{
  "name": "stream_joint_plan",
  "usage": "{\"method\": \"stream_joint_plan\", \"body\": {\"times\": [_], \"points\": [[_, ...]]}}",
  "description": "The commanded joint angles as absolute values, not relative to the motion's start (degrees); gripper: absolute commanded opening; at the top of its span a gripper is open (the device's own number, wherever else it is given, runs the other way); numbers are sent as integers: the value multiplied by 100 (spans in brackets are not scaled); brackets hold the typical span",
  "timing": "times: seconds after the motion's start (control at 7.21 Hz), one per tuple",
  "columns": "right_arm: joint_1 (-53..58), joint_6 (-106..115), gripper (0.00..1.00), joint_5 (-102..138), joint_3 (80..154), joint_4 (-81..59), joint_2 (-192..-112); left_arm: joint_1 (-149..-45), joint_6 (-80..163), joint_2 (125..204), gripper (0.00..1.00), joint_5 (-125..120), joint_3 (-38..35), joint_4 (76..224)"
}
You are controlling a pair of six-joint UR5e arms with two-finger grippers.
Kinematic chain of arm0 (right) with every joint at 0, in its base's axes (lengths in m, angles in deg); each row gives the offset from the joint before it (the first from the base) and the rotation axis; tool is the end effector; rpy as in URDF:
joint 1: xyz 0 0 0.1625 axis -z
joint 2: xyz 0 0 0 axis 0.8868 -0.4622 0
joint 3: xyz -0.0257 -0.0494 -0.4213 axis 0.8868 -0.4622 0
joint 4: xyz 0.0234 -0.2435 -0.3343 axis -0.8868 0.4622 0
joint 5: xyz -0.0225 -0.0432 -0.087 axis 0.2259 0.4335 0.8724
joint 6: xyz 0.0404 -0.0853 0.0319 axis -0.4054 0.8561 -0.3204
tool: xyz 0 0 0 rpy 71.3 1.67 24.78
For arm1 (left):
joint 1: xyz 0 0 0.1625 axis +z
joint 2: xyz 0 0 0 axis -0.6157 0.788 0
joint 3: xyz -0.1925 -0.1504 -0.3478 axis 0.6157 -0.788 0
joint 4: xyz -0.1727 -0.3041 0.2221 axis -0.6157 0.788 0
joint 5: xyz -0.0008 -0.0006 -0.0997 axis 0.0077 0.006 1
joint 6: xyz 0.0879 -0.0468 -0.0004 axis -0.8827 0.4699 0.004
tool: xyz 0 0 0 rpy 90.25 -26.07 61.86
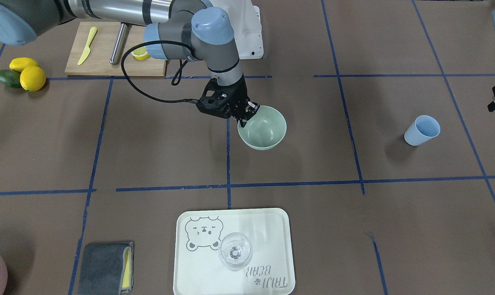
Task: Pour ice into bowl
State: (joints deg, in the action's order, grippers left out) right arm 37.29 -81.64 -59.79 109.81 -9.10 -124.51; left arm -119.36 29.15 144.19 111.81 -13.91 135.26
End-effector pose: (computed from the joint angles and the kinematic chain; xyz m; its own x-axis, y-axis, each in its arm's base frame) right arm -0.6173 -0.4171 0.1499 0.4424 0.4488 0.7764 -0.3873 0.8765 -0.2860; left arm 0.0134 -0.5004 0.5250 0.6513 0.3512 -0.6726 -0.1083 0.9204 0.3756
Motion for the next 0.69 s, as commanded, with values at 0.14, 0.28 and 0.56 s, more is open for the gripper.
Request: {"method": "stream_joint_plan", "body": {"times": [0.14,0.28,0.56], "points": [[3962,-8140,28,-5871,10417,-1047,-12370,-11817,3148,14447,100,11173,-1291,13508],[3980,-8166,99,-5871,10443,-1056,-12361,-11702,3490,14439,100,11164,-1238,13543],[3640,-8148,100,-5967,11054,-1100,-12439,-11176,3441,14291,100,11112,-1124,14720]]}}
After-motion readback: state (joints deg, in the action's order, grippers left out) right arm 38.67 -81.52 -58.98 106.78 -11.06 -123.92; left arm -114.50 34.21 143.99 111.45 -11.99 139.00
